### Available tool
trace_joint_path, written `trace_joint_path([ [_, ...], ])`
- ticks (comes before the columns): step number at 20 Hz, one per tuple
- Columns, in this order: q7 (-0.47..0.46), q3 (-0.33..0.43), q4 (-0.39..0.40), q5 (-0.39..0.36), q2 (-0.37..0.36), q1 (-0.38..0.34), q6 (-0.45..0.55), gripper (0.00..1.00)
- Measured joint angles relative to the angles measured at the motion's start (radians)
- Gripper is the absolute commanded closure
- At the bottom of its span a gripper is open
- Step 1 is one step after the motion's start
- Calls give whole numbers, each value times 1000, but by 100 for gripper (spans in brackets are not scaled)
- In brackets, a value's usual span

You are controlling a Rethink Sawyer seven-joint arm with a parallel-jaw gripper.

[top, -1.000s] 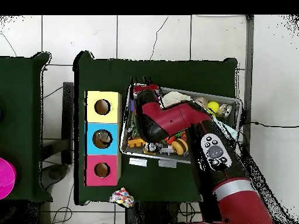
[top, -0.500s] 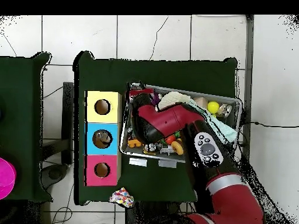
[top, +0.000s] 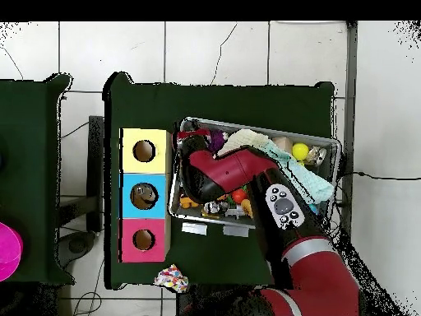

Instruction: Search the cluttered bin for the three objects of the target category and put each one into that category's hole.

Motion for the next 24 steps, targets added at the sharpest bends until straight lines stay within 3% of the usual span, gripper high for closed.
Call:
trace_joint_path([
  [13,0,-42,-12,-2,21,26,0,0],
  [24,0,-32,-15,-3,56,-39,0,0],
])
